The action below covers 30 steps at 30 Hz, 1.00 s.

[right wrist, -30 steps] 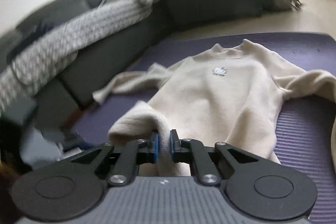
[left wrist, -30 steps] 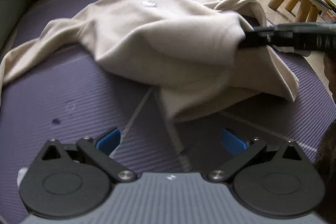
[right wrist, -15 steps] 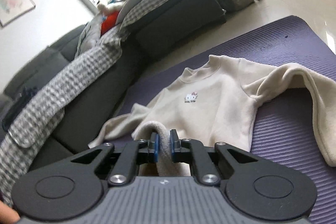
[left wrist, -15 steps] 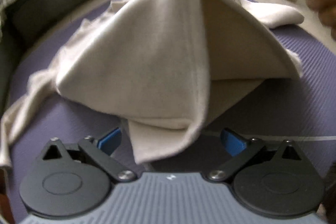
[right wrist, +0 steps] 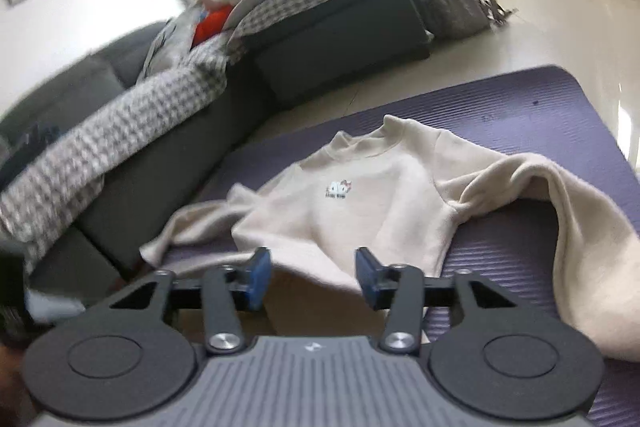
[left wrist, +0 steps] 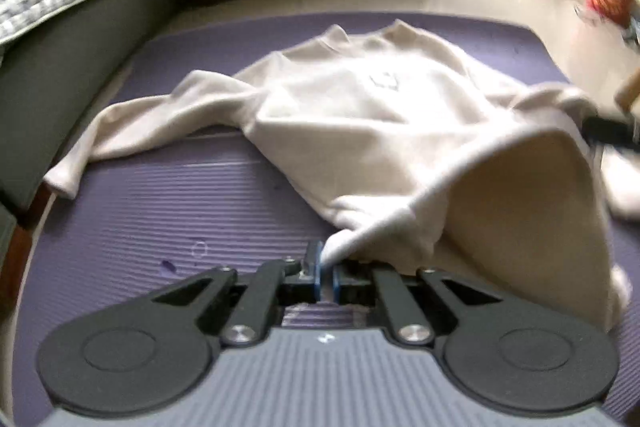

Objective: Fold clothes

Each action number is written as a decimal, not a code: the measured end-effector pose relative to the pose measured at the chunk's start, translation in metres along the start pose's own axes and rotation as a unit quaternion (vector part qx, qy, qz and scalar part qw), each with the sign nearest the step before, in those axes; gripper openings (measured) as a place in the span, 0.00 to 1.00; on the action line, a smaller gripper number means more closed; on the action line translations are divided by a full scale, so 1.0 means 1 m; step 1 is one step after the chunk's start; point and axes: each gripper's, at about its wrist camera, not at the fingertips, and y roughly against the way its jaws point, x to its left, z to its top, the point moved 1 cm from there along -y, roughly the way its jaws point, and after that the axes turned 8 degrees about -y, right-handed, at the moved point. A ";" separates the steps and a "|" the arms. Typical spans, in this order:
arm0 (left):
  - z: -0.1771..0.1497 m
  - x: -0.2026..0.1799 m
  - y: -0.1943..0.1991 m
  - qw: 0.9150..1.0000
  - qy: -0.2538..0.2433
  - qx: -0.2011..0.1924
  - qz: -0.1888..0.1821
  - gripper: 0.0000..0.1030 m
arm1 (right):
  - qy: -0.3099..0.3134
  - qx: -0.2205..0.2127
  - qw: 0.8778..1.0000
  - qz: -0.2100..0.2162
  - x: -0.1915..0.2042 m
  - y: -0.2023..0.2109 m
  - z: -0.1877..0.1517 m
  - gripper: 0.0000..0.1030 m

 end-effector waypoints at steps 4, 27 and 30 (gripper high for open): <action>0.005 -0.006 0.023 1.000 0.020 0.004 -0.007 0.04 | 0.107 0.050 0.992 -0.035 0.026 0.003 -0.023 0.55; -0.060 -0.106 -0.005 0.923 -0.381 -0.043 -0.038 0.75 | 0.047 0.042 0.995 -0.077 0.004 -0.004 -0.023 0.55; -0.053 -0.110 -0.018 0.925 -0.379 -0.026 -0.025 0.58 | 0.034 0.043 0.995 -0.082 -0.001 0.001 -0.019 0.55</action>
